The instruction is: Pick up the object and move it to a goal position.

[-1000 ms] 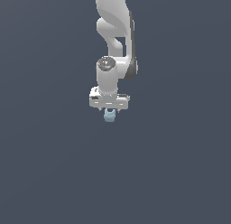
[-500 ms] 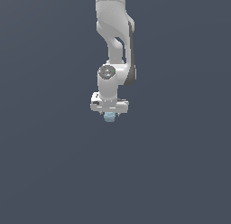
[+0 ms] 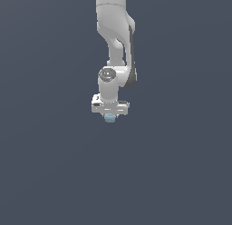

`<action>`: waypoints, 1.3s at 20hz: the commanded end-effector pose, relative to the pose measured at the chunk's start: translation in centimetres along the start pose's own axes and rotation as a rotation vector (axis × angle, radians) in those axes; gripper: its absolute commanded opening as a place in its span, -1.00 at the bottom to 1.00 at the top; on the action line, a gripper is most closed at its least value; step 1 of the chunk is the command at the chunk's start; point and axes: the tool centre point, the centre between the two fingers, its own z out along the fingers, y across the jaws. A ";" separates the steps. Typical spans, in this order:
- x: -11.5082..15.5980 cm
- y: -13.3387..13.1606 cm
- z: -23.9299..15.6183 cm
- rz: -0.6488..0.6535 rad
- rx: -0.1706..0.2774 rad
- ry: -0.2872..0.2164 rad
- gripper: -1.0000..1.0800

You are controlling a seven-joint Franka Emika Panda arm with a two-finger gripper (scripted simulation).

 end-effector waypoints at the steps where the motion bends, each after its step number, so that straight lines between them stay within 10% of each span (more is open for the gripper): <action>1: 0.0 0.0 0.1 0.000 0.000 0.000 -1.00; 26: 6.7 2.0 -0.8 0.000 0.000 0.000 -1.00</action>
